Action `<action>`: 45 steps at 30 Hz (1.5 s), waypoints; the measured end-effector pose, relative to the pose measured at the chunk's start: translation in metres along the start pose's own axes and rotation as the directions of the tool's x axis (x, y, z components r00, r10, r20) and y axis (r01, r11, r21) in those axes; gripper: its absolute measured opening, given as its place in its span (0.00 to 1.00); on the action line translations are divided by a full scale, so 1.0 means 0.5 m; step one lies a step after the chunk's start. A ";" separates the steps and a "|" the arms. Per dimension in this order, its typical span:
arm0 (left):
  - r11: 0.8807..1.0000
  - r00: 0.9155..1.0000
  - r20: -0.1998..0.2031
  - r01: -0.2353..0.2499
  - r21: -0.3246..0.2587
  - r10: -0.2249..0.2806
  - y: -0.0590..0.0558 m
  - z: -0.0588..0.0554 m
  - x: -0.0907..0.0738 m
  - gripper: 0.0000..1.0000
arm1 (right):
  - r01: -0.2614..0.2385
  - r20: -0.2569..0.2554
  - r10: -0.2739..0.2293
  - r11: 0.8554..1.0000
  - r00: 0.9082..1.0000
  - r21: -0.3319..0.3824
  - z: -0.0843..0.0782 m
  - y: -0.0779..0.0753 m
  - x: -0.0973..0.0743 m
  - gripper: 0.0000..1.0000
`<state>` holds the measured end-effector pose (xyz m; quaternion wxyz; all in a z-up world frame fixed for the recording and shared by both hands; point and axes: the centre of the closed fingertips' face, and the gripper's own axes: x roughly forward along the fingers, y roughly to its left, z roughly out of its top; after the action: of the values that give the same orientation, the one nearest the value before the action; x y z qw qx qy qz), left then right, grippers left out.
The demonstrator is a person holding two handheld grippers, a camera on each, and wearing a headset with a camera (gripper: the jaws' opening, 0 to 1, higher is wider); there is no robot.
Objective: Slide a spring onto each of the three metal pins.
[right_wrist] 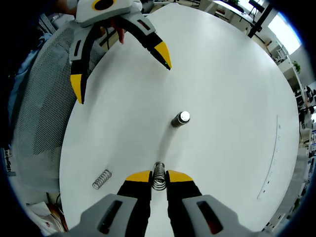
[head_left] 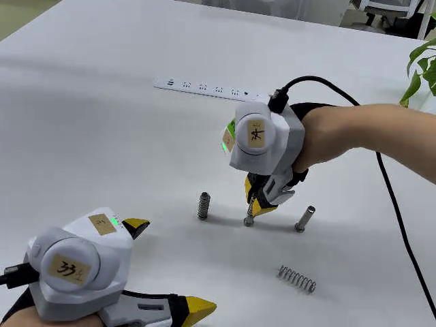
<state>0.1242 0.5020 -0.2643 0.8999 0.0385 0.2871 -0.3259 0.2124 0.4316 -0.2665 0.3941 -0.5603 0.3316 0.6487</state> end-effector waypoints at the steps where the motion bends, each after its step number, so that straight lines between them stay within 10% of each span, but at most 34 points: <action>1: 1.000 1.000 0.000 0.000 0.000 0.000 0.000 -0.001 -0.001 0.98 | 0.002 0.000 -0.002 1.000 1.000 0.003 -0.001 -0.001 0.003 0.13; 33: 1.000 1.000 -0.001 -0.008 -0.018 0.008 -0.002 -0.010 -0.012 0.97 | 0.014 -0.002 -0.014 1.000 1.000 0.011 -0.011 -0.004 0.044 0.13; 45: 1.000 1.000 0.002 -0.002 -0.010 0.002 -0.002 -0.001 -0.009 0.97 | 0.065 0.055 -0.064 0.998 0.996 -0.010 0.000 -0.018 0.043 0.48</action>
<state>0.1203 0.5039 -0.2623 0.9008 0.0340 0.2879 -0.3234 0.2188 0.4387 -0.2876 0.4205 -0.5550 0.2985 0.6527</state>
